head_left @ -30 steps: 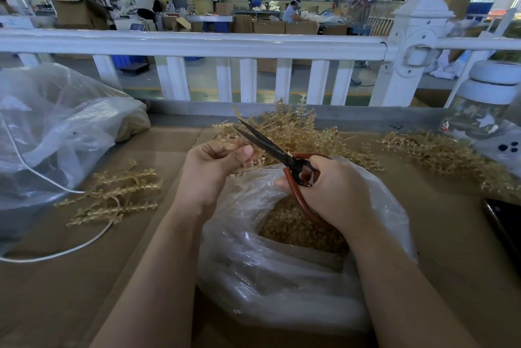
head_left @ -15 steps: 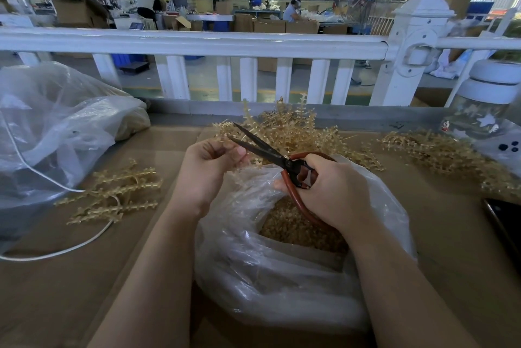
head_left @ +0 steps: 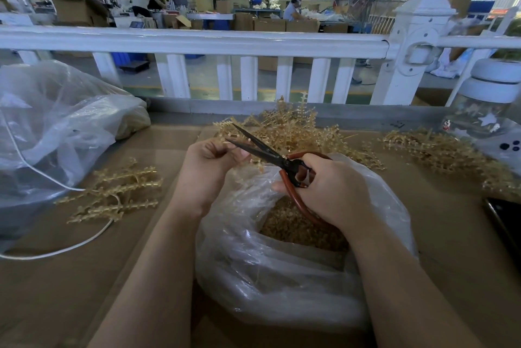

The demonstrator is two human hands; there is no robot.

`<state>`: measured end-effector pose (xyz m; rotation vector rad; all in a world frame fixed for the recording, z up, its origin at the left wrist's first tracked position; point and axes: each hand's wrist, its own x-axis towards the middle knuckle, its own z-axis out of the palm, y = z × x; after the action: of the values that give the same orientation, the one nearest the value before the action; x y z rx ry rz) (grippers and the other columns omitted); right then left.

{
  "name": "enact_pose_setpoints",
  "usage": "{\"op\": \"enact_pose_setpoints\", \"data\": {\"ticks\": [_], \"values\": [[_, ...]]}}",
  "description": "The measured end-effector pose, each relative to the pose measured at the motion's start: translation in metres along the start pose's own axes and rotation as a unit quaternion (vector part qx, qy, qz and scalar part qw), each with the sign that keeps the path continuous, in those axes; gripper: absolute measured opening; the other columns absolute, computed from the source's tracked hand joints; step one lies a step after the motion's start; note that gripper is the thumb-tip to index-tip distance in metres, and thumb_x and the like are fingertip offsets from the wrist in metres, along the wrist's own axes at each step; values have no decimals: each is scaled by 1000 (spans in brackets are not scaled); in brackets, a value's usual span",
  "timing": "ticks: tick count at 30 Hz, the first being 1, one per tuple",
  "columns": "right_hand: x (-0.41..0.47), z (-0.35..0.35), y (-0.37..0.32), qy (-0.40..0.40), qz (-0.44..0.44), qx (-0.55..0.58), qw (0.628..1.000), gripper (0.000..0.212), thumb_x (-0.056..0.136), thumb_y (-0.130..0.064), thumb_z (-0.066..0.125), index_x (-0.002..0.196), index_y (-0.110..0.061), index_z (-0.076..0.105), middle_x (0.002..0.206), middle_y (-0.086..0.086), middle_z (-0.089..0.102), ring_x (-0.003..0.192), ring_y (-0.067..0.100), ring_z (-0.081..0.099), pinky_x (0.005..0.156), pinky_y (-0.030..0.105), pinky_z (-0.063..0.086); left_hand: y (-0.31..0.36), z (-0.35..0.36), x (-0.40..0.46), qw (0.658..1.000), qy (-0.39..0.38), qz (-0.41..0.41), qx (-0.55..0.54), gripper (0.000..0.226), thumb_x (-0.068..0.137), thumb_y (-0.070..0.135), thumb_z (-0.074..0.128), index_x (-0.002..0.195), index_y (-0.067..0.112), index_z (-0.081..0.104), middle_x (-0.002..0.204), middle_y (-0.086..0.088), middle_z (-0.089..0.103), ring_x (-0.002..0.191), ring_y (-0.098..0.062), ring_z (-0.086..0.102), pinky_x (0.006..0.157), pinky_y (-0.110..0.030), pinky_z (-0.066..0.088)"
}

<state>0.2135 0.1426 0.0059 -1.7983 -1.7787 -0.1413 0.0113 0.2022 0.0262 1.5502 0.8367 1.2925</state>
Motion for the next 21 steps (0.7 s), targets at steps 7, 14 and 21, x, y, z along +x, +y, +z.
{"op": "enact_pose_setpoints", "data": {"ticks": [7, 14, 21], "values": [[0, -1, -3, 29, 0, -24, 999, 62, 66, -94, 40, 71, -34, 54, 56, -20, 50, 51, -5, 46, 45, 14, 26, -1, 0, 0, 1000, 23, -16, -4, 17, 88, 1, 67, 78, 12, 76, 76, 1, 76, 73, -6, 67, 72, -15, 51], [-1, -1, -4, 36, -13, -25, 999, 64, 66, -97, 31, 80, -39, 53, 67, -24, 54, 57, -9, 44, 49, 14, 33, 0, 1, 0, 999, 26, -23, -9, 19, 87, -6, 64, 79, 8, 74, 69, 4, 74, 67, -1, 66, 66, -11, 49], [-1, -1, -3, 38, -27, -17, 999, 68, 66, -98, 25, 78, -38, 53, 61, -24, 51, 55, -7, 47, 47, 13, 33, 1, 1, 0, 999, 24, -29, 12, 23, 85, -8, 65, 75, 11, 74, 67, 6, 72, 63, 0, 62, 63, -12, 49]]}}
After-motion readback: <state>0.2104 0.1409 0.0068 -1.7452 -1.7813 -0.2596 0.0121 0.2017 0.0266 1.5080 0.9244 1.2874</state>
